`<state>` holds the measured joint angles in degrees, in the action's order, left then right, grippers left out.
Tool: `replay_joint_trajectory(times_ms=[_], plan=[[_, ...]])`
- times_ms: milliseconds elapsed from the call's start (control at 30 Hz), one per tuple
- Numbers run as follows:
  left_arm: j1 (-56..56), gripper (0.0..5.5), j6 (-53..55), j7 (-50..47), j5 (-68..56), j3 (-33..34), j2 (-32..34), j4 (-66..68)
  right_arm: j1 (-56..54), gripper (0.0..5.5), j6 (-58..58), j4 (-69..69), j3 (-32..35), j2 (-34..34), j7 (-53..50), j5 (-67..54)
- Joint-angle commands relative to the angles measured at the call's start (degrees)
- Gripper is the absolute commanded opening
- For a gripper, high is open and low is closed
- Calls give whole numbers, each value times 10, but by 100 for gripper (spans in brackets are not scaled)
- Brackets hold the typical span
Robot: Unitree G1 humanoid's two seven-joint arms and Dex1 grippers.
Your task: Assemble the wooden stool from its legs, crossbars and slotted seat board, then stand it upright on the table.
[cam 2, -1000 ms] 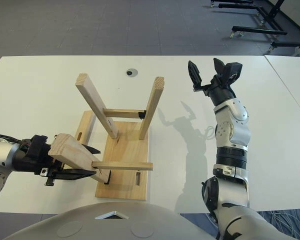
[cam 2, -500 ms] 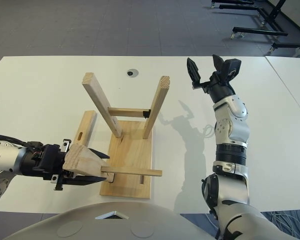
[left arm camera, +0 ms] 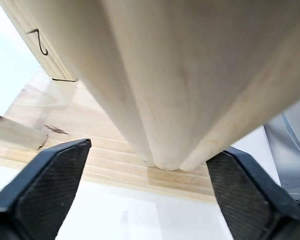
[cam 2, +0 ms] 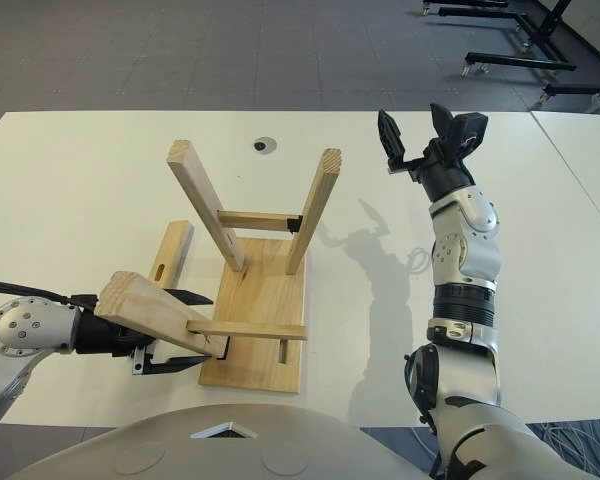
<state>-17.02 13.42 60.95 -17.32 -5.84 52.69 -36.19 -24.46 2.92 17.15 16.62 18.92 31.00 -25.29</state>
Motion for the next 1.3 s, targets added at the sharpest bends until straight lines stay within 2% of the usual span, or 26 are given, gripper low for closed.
replay_joint_trajectory(times_ms=[33,167,400,600,833,967,1200,1300], plan=[[12,482,11,2,-2,13,19,-41,-15,540,-7,4,3,0,-1,-1],[-11,539,35,6,-13,41,46,-87,-13,540,-10,8,5,5,-2,0],[-44,539,16,14,-12,69,52,-74,-21,540,-11,17,6,8,-2,2],[-100,539,-18,36,-73,176,31,-68,-30,540,-15,26,8,12,0,2],[-107,539,-34,47,-109,218,11,-52,-41,540,-21,38,10,12,2,4],[-140,539,-23,19,-69,264,0,9,-41,540,-24,38,9,9,0,6],[-162,539,-36,25,-92,255,-42,10,-32,540,-30,34,12,6,-6,6],[-154,539,-21,-7,-69,272,-45,41,-31,540,-33,33,12,4,-8,6]])
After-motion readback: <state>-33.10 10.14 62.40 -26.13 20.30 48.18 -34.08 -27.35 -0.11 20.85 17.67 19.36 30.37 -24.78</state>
